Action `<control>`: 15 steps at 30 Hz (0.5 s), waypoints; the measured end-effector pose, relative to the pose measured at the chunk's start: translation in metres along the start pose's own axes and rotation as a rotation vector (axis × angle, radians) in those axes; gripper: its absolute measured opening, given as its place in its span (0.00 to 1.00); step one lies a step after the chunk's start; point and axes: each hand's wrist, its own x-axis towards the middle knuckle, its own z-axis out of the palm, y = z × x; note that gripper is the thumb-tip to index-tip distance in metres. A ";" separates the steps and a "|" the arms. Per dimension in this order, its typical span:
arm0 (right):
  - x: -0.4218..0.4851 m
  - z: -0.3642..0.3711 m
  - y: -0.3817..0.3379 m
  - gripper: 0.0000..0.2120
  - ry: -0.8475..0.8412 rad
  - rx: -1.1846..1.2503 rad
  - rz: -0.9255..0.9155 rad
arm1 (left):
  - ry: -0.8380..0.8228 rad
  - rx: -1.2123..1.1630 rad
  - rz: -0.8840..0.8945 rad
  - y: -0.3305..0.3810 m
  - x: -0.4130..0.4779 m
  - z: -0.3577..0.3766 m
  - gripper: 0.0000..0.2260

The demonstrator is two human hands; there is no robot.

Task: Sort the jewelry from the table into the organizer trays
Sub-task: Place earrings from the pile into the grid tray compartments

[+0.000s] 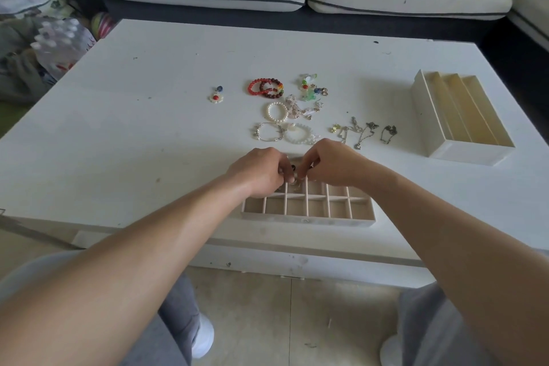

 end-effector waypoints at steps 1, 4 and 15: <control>-0.002 -0.002 0.000 0.12 -0.035 -0.008 -0.015 | -0.012 0.007 0.003 0.000 0.000 0.000 0.16; -0.003 -0.002 0.000 0.13 -0.087 -0.039 -0.033 | -0.027 0.032 0.011 0.002 0.000 0.000 0.18; -0.001 0.003 0.001 0.12 -0.108 -0.122 -0.064 | -0.023 0.106 0.024 0.003 0.000 0.005 0.17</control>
